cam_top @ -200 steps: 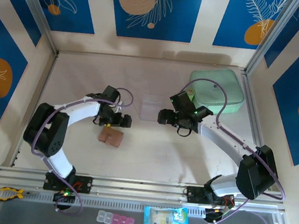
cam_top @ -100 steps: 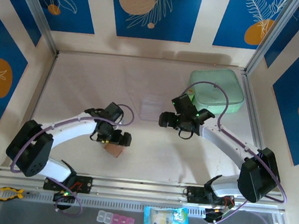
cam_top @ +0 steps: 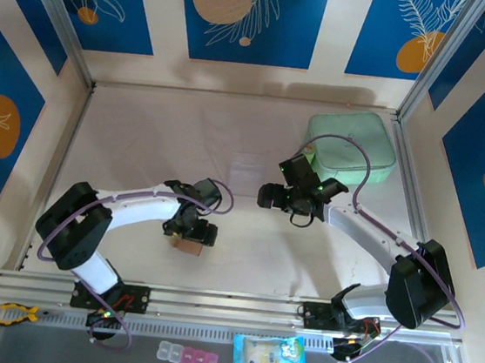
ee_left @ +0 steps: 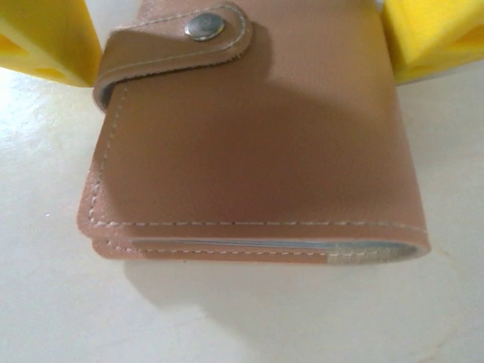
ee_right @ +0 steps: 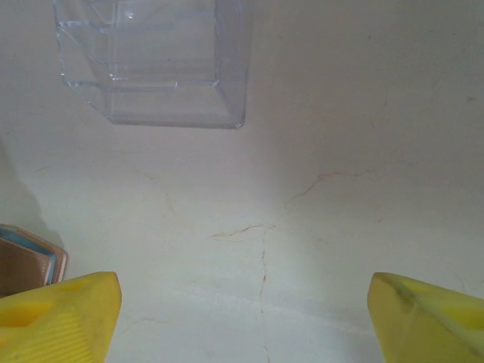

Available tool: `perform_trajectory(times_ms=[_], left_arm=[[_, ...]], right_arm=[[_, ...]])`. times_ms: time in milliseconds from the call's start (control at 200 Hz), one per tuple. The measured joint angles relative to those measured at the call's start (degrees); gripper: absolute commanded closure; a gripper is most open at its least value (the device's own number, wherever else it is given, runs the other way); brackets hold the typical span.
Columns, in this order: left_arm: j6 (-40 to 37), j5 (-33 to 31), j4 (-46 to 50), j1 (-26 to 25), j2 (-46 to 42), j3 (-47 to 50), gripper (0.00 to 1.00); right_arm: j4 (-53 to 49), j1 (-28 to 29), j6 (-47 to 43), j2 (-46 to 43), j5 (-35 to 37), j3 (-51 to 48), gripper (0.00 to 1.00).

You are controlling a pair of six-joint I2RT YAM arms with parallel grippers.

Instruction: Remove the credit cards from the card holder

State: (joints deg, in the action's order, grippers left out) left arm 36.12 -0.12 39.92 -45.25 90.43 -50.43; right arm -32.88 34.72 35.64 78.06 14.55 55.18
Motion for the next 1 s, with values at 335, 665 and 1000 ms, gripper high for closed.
perform_trajectory(times_ms=[335,665,1000], left_arm=[[1.84,-0.35,0.44,-1.49,0.81,-3.3,0.21],[5.77,0.85,-1.88,-1.88,7.8,-11.54,0.22],[8.81,1.53,-3.08,-2.36,14.01,-19.28,0.2]], right_arm=[[0.81,-2.58,-0.48,-3.23,-0.09,-2.21,0.15],[2.71,-10.62,-2.6,-8.0,-4.76,-6.36,0.16],[3.65,-16.39,-5.01,-10.03,-10.38,-8.22,0.16]])
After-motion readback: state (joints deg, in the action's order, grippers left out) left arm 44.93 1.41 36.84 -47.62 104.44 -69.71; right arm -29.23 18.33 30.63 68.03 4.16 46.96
